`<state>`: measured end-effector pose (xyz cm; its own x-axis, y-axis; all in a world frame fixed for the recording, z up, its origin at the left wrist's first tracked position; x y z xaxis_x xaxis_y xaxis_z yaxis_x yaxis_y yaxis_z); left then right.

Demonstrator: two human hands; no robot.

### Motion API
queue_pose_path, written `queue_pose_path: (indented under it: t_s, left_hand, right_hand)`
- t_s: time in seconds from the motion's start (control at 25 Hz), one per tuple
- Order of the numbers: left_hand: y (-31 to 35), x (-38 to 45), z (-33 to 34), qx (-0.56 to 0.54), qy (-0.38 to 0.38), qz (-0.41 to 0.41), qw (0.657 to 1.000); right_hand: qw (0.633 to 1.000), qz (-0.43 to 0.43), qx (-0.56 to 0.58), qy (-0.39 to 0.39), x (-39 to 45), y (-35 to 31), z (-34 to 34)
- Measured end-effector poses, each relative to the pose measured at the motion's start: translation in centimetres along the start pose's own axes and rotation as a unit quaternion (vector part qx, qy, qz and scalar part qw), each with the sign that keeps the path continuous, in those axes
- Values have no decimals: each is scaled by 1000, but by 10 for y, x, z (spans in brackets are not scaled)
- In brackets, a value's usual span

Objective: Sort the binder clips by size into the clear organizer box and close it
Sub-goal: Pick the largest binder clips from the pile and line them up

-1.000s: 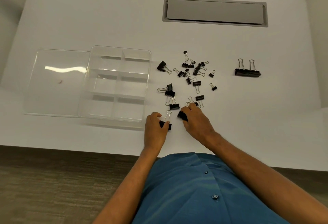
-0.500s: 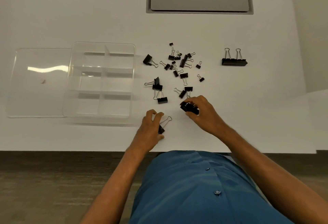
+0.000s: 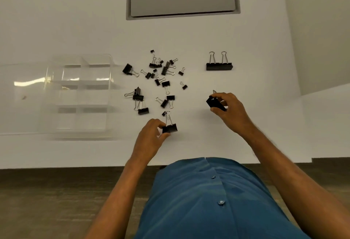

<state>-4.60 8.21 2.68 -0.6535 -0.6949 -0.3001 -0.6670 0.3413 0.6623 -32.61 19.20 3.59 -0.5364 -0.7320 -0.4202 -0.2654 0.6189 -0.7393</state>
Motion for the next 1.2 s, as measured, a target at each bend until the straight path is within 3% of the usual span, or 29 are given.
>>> queue_pose_path:
  t_s: [0.24,0.52,0.68,0.92,1.2]
  left_hand:
    - [113,86,34,-1,25,87,996]
    - [189,205,78,114,46,176,977]
    - [205,251,93,187,42,192,962]
    - [205,283,115,210,34,200,956]
    - [194,294,127,231,28,210,950]
  right_hand:
    - [993,-16,-72,89,33,42,-86]
    - [980,-53,-163,105,84,70,-147]
    - [975,-53,-192,101,118,78,-152]
    - [966,-34,-239,89,145,90,-156]
    - [958,-74,-270,67,155,83,-152]
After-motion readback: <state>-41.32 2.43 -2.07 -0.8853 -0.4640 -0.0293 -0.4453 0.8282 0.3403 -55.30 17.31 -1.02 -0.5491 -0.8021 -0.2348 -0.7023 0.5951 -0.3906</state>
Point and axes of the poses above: each hand's wrist, its own x-axis towards the middle knuckle, its own z-axis out of the palm, y = z × x, the point moved 3 cm from there along x, towards the middle knuckle, and after that the axes turned 6 degrees about z, right-handed, at the moved point
